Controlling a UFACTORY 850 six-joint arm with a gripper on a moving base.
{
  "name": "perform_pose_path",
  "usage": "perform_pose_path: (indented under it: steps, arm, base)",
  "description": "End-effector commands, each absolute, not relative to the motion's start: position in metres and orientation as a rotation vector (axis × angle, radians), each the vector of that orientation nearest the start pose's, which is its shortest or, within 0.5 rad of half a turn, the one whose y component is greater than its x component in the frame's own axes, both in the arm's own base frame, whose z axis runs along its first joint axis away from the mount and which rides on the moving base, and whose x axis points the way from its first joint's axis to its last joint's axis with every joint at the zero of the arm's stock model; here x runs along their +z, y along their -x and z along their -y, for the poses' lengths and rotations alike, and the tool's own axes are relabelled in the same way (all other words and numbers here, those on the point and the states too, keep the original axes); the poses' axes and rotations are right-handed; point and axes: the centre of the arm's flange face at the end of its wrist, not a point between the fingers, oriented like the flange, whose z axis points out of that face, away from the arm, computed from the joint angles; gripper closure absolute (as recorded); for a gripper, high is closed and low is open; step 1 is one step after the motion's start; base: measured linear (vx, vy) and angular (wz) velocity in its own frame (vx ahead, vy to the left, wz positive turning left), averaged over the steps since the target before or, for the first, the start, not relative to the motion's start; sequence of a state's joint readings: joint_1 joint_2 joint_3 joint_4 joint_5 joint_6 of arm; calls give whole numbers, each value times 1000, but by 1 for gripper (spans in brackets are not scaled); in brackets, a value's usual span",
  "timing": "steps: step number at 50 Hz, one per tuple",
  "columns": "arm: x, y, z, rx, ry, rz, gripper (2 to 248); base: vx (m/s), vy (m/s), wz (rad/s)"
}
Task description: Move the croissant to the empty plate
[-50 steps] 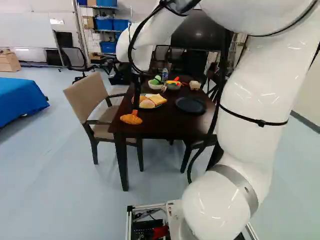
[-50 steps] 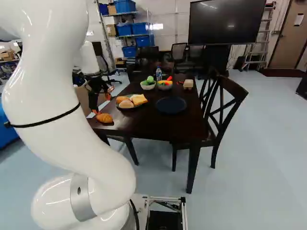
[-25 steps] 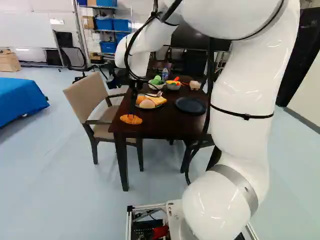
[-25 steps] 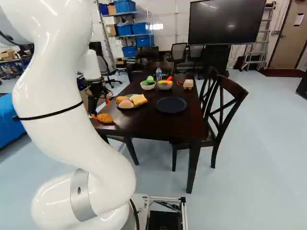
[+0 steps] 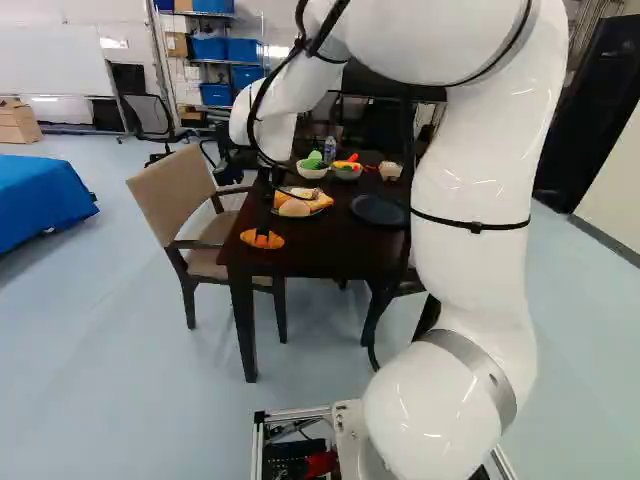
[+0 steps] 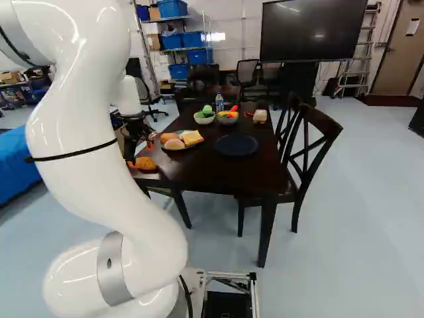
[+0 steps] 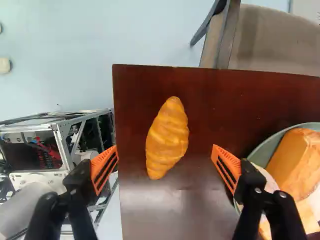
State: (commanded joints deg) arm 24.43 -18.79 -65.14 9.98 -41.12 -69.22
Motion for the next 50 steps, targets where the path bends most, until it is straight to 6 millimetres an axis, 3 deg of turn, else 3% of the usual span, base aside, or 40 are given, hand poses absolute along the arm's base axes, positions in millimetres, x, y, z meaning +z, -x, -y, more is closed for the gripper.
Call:
perform_pose_path:
  steps: [14, 30, 50]
  arm:
    - [458, -493, -235, -197, 2229, 2094, 3]
    - [437, -500, -239, -147, 2225, 2086, 3]
    - [437, -500, -239, -147, 2225, 2086, 3]
  base:
    - [0, 0, 0]
    - [0, 0, 0]
    - [0, 0, 0]
